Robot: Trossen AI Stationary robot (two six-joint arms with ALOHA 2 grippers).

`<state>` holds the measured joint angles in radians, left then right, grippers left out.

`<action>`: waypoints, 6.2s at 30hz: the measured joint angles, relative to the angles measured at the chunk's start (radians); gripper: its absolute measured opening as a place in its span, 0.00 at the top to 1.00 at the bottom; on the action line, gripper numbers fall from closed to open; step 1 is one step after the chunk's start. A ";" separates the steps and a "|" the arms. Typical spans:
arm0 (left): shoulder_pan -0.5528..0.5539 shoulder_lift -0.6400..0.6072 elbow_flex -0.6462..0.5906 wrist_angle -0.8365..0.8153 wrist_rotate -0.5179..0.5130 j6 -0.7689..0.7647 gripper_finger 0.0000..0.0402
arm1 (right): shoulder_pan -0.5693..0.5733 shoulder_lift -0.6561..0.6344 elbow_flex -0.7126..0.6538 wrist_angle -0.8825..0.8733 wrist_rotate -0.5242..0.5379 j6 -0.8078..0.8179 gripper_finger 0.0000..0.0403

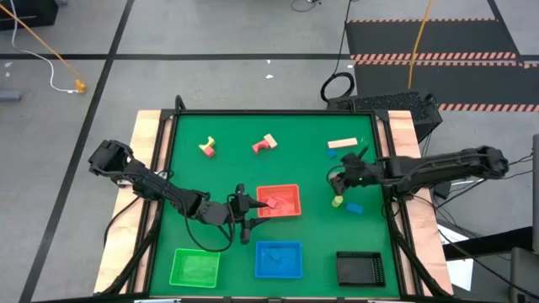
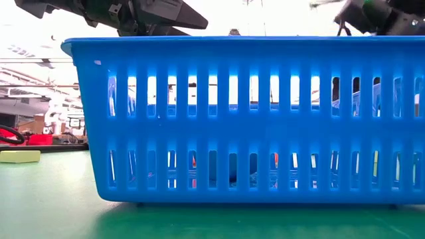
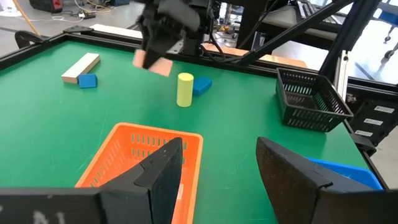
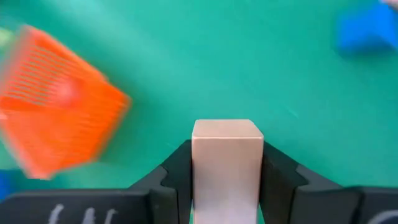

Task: Sort & place blocks by color
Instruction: Put the bottom right brown block into the black bin, then put the bottom left green block into the green bin, then put the right orange block into the orange bin

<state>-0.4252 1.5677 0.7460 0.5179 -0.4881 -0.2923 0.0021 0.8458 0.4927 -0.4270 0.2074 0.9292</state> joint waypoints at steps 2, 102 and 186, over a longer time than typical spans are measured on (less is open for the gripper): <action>0.000 0.000 0.000 -0.001 0.000 0.001 0.48 | 0.003 -0.035 0.000 0.096 -0.008 -0.046 0.72; -0.185 -0.070 0.000 -1.411 0.151 -1.372 0.48 | 0.533 0.144 0.002 0.834 0.237 -0.314 0.21; -0.394 -0.071 0.261 -1.204 0.748 -1.126 0.62 | 0.358 0.144 0.002 0.842 0.316 -0.400 0.21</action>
<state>-0.8187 1.4967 1.0069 -0.6858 0.2600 -1.4178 0.3606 0.9901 0.4950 0.4152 0.5232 0.5295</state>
